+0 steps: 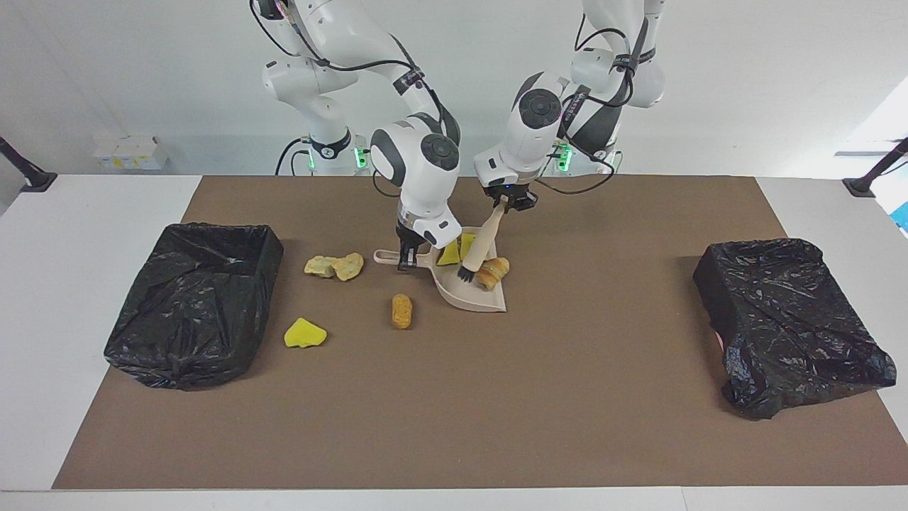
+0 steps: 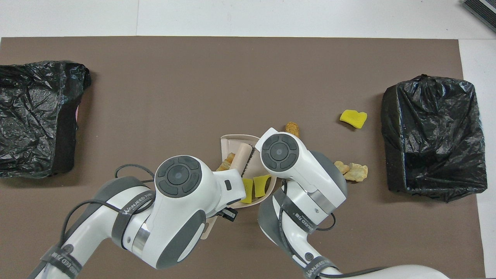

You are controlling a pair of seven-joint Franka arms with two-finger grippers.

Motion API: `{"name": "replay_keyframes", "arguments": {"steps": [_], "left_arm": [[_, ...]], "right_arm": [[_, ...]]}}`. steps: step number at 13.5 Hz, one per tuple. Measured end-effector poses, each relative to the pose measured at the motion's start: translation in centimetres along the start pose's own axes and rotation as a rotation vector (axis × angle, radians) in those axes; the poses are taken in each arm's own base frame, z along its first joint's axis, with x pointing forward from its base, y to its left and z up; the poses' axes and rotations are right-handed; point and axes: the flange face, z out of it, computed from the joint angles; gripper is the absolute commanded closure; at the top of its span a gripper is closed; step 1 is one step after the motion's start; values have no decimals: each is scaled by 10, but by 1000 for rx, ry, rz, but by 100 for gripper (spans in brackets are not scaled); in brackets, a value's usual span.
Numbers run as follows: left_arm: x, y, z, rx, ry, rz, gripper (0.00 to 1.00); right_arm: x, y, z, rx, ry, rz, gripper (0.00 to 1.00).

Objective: Sweep and dump trash in bin

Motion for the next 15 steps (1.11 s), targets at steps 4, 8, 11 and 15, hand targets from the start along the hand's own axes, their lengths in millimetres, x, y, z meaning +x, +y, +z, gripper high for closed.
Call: {"name": "replay_keyframes", "arguments": {"steps": [4, 8, 11, 15], "left_arm": [[-6, -11, -19, -9, -20, -38, 100], [-27, -11, -21, 5, -105, -249, 100], [-55, 14, -3, 41, -142, -363, 100], [-89, 38, 27, 76, -143, -430, 100]], "right_arm": [[-3, 5, -2, -3, 2, 8, 100], [-27, 20, -21, -22, 40, 37, 100], [-65, 30, -43, -13, 80, 31, 100], [-142, 47, -69, 30, 86, -29, 100]]}}
